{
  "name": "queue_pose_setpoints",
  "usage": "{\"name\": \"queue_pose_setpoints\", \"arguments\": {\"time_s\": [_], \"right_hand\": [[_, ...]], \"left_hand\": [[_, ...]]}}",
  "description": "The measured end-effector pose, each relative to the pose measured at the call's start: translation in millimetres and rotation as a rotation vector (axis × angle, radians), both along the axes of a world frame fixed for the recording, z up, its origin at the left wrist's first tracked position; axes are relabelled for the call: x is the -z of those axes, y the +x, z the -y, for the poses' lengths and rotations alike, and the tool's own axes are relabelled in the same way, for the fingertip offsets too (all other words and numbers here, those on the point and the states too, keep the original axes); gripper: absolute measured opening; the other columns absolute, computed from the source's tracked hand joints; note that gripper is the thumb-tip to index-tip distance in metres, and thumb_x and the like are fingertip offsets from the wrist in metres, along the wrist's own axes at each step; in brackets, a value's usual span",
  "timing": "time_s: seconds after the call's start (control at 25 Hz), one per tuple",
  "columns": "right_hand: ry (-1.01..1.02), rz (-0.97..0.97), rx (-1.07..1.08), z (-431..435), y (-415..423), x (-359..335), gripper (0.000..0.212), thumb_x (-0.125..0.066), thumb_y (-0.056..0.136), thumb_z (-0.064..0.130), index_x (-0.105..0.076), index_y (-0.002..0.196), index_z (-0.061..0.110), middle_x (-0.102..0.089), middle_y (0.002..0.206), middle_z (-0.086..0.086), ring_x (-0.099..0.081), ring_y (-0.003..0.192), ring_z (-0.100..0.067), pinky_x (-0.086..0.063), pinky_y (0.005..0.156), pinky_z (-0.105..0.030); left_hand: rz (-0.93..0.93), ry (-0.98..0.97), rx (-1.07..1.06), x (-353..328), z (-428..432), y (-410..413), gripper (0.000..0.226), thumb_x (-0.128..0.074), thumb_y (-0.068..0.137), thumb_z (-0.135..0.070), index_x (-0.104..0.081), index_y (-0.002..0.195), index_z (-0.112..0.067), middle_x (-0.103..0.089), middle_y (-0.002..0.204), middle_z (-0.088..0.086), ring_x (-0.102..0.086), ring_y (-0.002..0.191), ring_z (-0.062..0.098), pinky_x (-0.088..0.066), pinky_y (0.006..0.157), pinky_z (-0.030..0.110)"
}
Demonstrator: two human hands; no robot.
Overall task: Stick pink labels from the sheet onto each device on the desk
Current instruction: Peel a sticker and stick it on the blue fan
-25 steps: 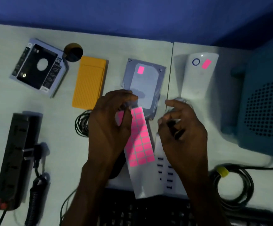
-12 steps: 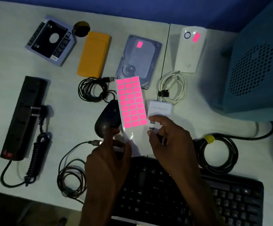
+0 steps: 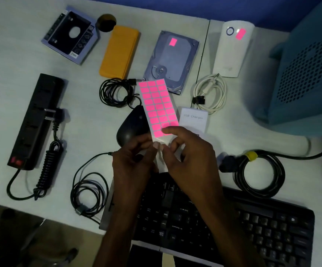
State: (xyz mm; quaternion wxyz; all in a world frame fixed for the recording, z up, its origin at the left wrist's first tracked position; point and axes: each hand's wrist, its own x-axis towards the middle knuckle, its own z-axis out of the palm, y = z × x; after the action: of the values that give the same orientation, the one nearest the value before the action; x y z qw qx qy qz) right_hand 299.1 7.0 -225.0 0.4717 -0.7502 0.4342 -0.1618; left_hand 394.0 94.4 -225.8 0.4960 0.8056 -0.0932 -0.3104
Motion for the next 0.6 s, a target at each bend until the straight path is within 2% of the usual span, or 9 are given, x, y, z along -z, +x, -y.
{"name": "queue_pose_setpoints", "arguments": {"time_s": [0.16, 0.32, 0.4, 0.52, 0.6], "right_hand": [[-0.028, 0.06, 0.035, -6.2, 3.2, 1.9, 0.023, -0.074, 0.086, 0.026, -0.074, 0.109, 0.028, -0.063, 0.078, 0.008, -0.056, 0.068, -0.001, -0.051, 0.063, -0.027], [-0.03, 0.092, 0.043, -3.0, 1.9, 1.7, 0.02, -0.079, 0.084, 0.024, -0.077, 0.104, 0.025, -0.061, 0.078, 0.01, -0.046, 0.058, 0.007, -0.039, 0.063, -0.016], [-0.041, 0.089, 0.048, -1.1, 0.9, 1.5, 0.019, -0.08, 0.083, 0.025, -0.079, 0.102, 0.024, -0.062, 0.079, 0.01, -0.047, 0.057, 0.008, -0.038, 0.063, -0.014], [-0.023, 0.126, 0.099, 0.0, 1.7, -0.8, 0.012, -0.078, 0.085, 0.024, -0.081, 0.097, 0.024, -0.068, 0.079, 0.009, -0.061, 0.068, 0.0, -0.048, 0.063, -0.021], [0.046, 0.188, 0.176, 1.4, 2.8, -4.8, 0.008, -0.077, 0.087, 0.018, -0.081, 0.092, 0.022, -0.072, 0.079, 0.006, -0.064, 0.072, -0.005, -0.051, 0.066, -0.024]], "left_hand": [[-0.017, -0.056, 0.021, -3.2, -6.7, -2.4, 0.014, -0.072, 0.09, -0.014, -0.077, 0.103, -0.016, -0.078, 0.083, 0.0, -0.059, 0.046, 0.012, -0.046, 0.05, 0.021], [0.1, -0.065, 0.09, -6.4, -10.0, -1.1, 0.011, -0.072, 0.09, -0.014, -0.077, 0.099, -0.019, -0.069, 0.058, 0.0, -0.059, 0.044, 0.011, -0.047, 0.053, 0.02], [0.135, -0.072, 0.124, -8.5, -10.1, -0.1, 0.012, -0.072, 0.091, -0.014, -0.077, 0.099, -0.02, -0.066, 0.053, 0.001, -0.06, 0.044, 0.011, -0.047, 0.055, 0.018], [0.167, -0.05, 0.159, -11.3, -9.7, 2.3, 0.012, -0.072, 0.091, -0.014, -0.077, 0.1, -0.02, -0.066, 0.053, 0.001, -0.06, 0.045, 0.009, -0.048, 0.057, 0.019], [0.186, -0.014, 0.147, -10.7, -9.5, 2.8, 0.014, -0.071, 0.092, -0.012, -0.077, 0.101, -0.02, -0.072, 0.064, -0.003, -0.062, 0.047, 0.011, -0.05, 0.056, 0.022]]}}
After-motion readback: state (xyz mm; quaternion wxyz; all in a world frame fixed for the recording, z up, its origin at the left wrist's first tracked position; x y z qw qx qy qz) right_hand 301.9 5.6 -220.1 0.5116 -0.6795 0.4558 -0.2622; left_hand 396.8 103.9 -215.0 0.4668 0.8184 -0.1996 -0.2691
